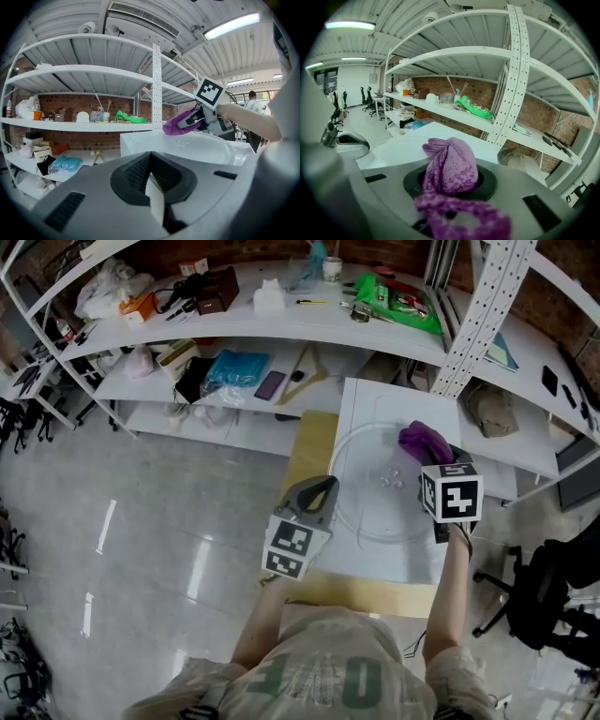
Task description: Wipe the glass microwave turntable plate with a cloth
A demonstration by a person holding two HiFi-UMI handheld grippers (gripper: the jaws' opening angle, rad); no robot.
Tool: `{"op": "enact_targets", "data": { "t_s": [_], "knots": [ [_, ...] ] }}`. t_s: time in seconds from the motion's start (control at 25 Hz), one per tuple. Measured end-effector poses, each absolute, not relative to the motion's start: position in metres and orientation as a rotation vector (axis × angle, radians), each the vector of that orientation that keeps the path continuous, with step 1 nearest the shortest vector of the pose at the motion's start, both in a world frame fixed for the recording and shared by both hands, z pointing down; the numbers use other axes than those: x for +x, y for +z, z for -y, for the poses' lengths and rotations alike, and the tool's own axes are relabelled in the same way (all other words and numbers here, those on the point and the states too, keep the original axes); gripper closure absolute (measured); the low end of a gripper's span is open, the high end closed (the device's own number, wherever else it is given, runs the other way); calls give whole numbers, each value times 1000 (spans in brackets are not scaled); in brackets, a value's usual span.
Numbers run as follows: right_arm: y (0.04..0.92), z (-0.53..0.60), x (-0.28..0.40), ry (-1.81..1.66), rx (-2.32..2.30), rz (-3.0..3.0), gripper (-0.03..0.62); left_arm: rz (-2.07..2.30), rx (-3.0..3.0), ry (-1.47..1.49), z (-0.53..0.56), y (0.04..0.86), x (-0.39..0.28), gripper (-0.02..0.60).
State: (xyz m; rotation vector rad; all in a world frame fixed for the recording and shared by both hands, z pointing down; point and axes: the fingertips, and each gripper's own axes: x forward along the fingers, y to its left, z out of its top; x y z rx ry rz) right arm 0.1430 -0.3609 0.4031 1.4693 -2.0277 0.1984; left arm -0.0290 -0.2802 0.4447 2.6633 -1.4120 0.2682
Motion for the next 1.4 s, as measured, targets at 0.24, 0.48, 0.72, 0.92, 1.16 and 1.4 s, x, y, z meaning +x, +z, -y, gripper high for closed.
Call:
{"op": "enact_targets", "data": {
  "t_s": [0.24,0.48,0.72,0.92,1.16,1.4],
  "knots": [
    [401,327,170,191,1534,1995,540,1423,2660,266,281,441,-30,580],
    [401,288,180,222,1542,2010,540,1433,2659,273,281,442,-31,580],
    [405,243,176,271,1517,2056,540,1442,2659,285,282,443,-30,580],
    [410,208,162,317,1456,2085,540,1451,2662,293,282,442,-30,580],
    [419,186,118,270,1266,2125,540,1454,2662,300,282,444,-29,580],
    [420,179,63,237,1036,2218,540,1444,2661,273,283,443,-27,580]
  ]
}}
